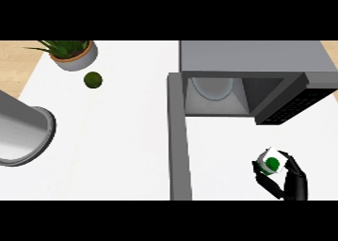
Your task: Pick up the milk, place it into the microwave and close the microwave
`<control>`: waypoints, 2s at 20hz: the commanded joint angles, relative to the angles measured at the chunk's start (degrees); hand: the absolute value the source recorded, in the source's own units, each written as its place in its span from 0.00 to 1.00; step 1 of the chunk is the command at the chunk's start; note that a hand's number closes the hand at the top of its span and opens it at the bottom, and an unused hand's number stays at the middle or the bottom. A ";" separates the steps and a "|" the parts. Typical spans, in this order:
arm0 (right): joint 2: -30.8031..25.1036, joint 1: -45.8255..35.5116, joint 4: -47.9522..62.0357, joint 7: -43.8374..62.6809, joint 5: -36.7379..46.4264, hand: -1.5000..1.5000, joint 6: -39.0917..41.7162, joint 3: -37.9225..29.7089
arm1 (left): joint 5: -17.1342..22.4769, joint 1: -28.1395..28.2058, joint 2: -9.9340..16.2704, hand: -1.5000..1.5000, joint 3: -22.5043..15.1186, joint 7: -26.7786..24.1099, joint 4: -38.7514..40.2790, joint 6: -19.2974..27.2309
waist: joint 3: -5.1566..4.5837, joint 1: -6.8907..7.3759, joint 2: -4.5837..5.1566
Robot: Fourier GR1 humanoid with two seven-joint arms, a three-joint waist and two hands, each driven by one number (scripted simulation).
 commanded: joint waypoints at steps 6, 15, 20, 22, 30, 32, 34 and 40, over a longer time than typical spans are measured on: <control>-1.88 -10.78 4.09 -1.81 4.50 1.00 1.92 3.56 | 0.63 -1.72 0.62 0.00 0.93 0.13 1.53 -0.33 | 0.08 0.41 0.15; -2.26 -15.48 6.20 -2.20 4.93 1.00 15.55 7.63 | 0.95 1.33 -2.27 0.00 1.10 -1.14 1.15 -3.69 | 0.04 0.33 0.01; 0.31 -12.36 -5.76 5.75 4.55 1.00 17.93 11.88 | 2.95 -0.60 0.93 0.00 3.34 0.26 3.24 -2.51 | -0.02 -0.61 -0.21; 2.73 -8.15 -13.39 7.75 4.59 1.00 15.21 13.60 | -0.91 -2.47 -1.56 0.00 1.18 0.61 1.56 -0.59 | -0.03 -0.99 -0.20; 5.42 -11.38 -26.90 23.66 7.78 1.00 6.31 16.41 | 1.73 -1.41 -0.19 0.00 3.62 1.91 1.16 -1.75 | 0.01 -0.36 -0.08; 4.71 -16.81 -25.40 26.99 8.71 1.00 4.97 15.55 | 4.00 -1.04 0.82 0.00 5.59 1.02 3.26 -2.76 | 0.01 0.01 -0.02; 6.17 -16.57 -23.16 25.59 10.13 1.00 3.24 16.10 | 3.37 -1.70 -0.78 0.00 2.72 4.83 -1.14 0.45 | 0.04 -0.09 0.03; 6.16 -27.19 -19.24 34.03 17.20 1.00 -4.14 17.57 | 0.24 -2.25 -1.08 0.00 4.02 0.25 5.42 -4.73 | -0.01 0.10 0.07</control>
